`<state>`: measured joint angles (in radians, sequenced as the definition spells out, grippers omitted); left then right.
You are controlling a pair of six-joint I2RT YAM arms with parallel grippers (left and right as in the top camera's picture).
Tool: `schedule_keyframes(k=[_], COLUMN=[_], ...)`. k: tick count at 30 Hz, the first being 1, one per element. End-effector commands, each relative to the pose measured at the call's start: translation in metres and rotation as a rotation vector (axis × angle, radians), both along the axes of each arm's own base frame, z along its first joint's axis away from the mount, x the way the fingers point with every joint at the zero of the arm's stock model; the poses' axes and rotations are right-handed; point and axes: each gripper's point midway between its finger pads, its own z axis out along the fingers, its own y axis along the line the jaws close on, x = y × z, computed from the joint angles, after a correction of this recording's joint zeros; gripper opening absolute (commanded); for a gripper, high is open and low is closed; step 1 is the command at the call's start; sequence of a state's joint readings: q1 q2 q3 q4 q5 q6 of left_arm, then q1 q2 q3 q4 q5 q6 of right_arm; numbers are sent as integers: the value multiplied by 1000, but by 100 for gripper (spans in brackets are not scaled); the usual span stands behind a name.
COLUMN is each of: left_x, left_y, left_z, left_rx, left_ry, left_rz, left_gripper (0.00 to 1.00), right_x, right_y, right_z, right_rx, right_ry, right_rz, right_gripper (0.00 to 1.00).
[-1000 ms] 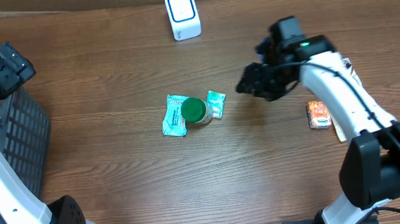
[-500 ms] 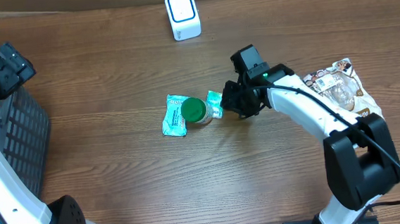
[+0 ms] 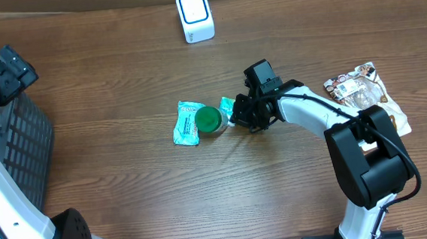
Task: Scan the item barcode
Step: 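Reach the right gripper to the mint Kleenex pack and grasp it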
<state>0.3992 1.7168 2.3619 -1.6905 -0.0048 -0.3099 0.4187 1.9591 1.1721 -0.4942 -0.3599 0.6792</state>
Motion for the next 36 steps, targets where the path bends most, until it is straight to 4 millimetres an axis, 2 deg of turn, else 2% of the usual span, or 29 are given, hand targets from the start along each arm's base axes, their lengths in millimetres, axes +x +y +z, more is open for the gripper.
schedule_keyframes(k=[1, 7, 8, 11, 15, 18, 20, 22, 23, 26, 27, 28, 29, 30, 33, 36], left_x=[-3, -3, -3, -3, -3, -3, -3, -3, -3, -3, -3, -3, -3, -3, -3, -3], left_y=[-1, -1, -1, -1, -1, -1, -1, -1, -1, -1, -1, -1, -1, -1, -1, -1], left_z=[8, 8, 8, 8, 8, 8, 8, 8, 8, 8, 8, 8, 8, 8, 8, 8], left_rx=[24, 24, 24, 24, 24, 24, 24, 24, 24, 24, 24, 24, 24, 24, 24, 24], left_ry=[-20, -20, -20, -20, -20, -20, -20, -20, -20, -20, -20, -20, -20, -20, -20, -20], left_rz=[-13, -13, -13, -13, -13, -13, -13, -13, -13, -13, -13, -13, -13, -13, -13, -13], left_gripper=[100, 100, 100, 100, 100, 100, 100, 99, 100, 100, 100, 100, 100, 100, 100, 100], right_x=[-5, -1, 1, 3, 1, 1, -4, -20, -24, -19, -15, -12, -10, -4, 7, 12], right_y=[-9, -35, -48, -64, -84, -81, -61, -44, -44, -47, -52, -57, -63, -74, -87, -84], right_z=[-15, 22, 33, 40, 40, 41, 46, 56, 57, 56, 54, 52, 50, 46, 44, 45], right_rx=[-53, -181, -252, -341, -403, -351, -217, -61, -43, -47, -80, -113, -151, -229, -274, -196], right_ry=[28, 41, 49, 51, 64, 37, -36, -132, -151, -173, -185, -186, -176, -145, -87, -27], right_rz=[18, 49, 55, 48, 57, 186, 437, 733, 791, 800, 808, 807, 791, 719, 504, 300], right_gripper=[4, 4, 4, 4, 4, 4, 4, 4, 4, 7, 15, 31, 72, 100, 100, 100])
